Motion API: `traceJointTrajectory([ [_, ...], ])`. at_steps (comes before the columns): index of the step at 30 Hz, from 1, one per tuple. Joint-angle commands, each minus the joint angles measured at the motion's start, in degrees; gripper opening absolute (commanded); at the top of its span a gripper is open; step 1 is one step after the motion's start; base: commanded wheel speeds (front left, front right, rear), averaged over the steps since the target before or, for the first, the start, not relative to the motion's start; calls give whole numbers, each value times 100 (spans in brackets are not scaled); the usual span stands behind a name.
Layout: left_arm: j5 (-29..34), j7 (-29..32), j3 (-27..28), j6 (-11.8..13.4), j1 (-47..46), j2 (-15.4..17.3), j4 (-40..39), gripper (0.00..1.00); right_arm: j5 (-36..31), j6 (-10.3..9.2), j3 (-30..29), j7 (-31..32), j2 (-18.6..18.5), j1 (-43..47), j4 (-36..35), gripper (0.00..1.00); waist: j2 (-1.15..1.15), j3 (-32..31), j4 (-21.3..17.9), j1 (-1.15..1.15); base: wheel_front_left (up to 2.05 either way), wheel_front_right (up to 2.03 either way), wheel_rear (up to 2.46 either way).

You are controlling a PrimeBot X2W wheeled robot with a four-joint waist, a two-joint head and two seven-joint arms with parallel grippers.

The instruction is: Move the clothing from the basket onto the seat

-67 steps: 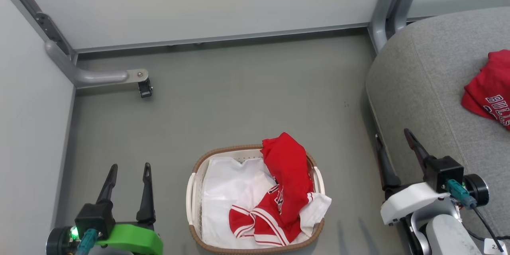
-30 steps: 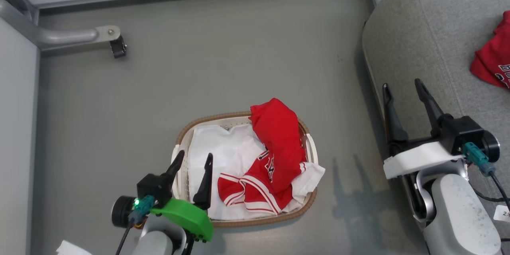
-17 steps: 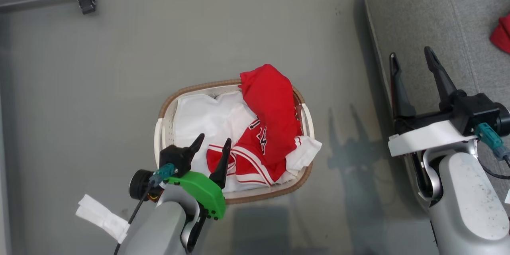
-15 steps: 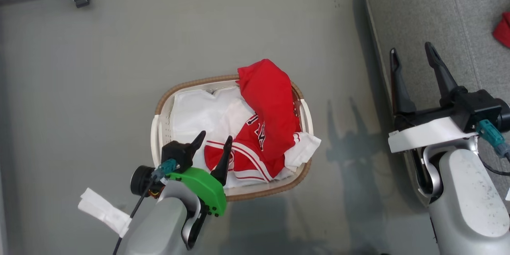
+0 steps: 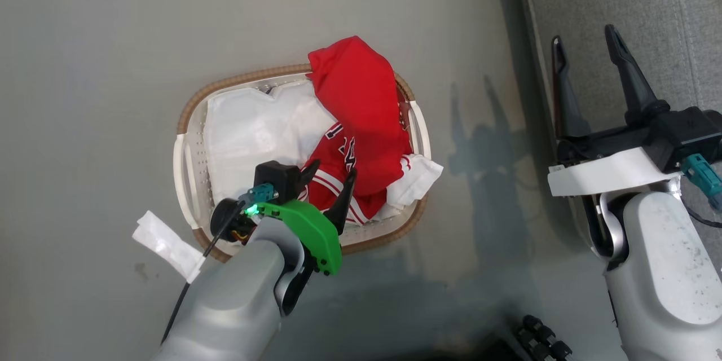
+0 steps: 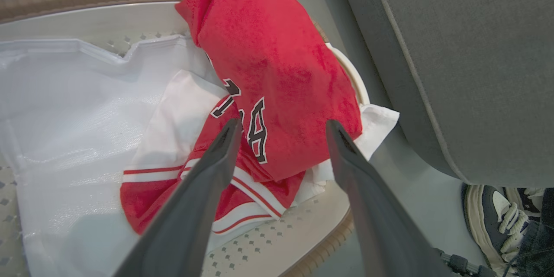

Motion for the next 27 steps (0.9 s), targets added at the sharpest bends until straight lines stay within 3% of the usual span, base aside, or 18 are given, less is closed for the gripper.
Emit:
traceJointTrajectory([
  [1,-187,2,-111,-25,-191,37,2,100,-27,-8,5,-11,-27,-88,-52,100,0,213,-96,0,0,0,0],
  [15,-1804,155,-1235,-25,-1134,40,54,100,-15,-8,45,-11,8,-166,-71,100,0,575,-254,0,0,0,0],
  [22,-2232,254,-1541,278,-1418,36,384,100,-4,-8,39,-11,66,-216,-115,100,0,739,-371,0,0,0,0],
  [27,-2645,247,-1584,300,-1637,39,455,100,-13,-8,28,-11,96,-208,-154,100,0,889,-420,0,0,0,0],
])
